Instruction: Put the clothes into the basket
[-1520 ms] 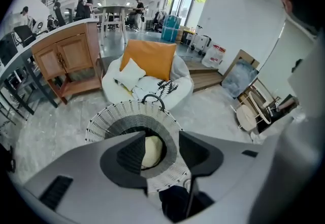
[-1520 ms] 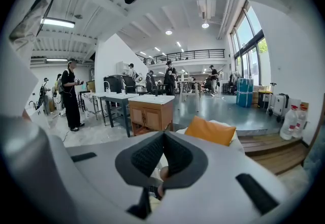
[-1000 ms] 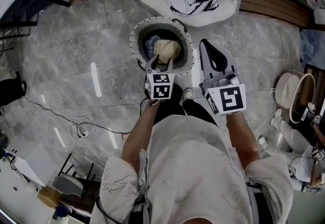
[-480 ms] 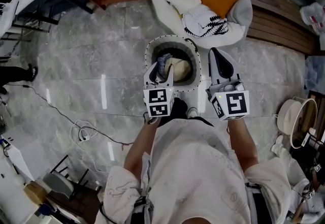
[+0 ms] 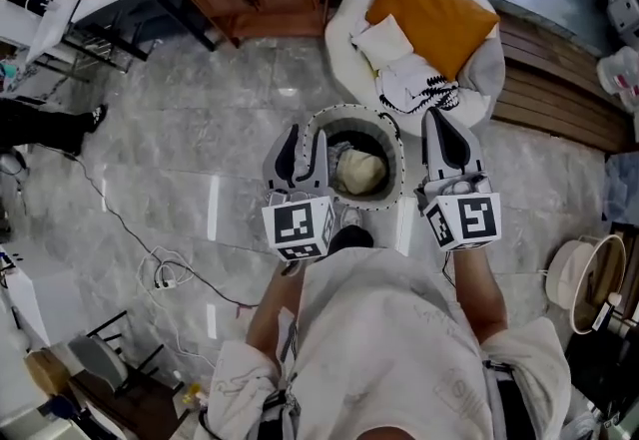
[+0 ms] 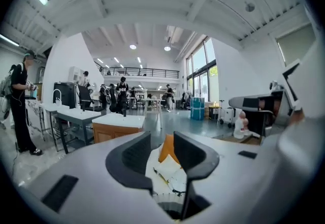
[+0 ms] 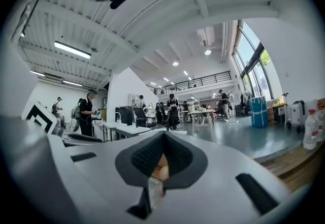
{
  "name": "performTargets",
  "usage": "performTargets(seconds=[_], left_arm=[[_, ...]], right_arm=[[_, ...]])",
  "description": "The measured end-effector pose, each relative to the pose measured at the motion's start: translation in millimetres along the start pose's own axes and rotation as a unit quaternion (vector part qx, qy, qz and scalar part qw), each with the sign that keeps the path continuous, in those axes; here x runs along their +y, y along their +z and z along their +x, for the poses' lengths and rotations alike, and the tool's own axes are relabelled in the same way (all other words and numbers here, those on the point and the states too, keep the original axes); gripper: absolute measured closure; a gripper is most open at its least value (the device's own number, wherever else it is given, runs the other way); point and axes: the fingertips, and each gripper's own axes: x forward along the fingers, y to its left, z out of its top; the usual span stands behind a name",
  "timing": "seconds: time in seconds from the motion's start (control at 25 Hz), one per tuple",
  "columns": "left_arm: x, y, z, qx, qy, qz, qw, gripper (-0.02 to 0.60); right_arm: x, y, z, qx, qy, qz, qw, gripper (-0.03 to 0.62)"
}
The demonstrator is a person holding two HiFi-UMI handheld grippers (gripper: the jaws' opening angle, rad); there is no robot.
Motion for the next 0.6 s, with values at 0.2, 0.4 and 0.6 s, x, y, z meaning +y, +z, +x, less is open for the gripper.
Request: performTargets(seconds=[0.2, 0.4, 0.6], left_arm=[[6, 45, -27, -0.062, 0.025, 0.006, 0.9977, 0.473], [7, 83, -51, -0.113, 0.038, 0.017, 0.9928, 0.528], [6, 100, -69, -0.14, 0.05, 0.037, 0.9882, 0.575]], right_arm=[[3, 28, -9, -0.032, 0.003, -0.011, 0.999, 0.606], [7, 58, -17, -0.061, 0.012, 0.02, 0.998, 0.606], [12, 77, -28, -0.086, 0.014, 0.008, 0.996, 0.606]])
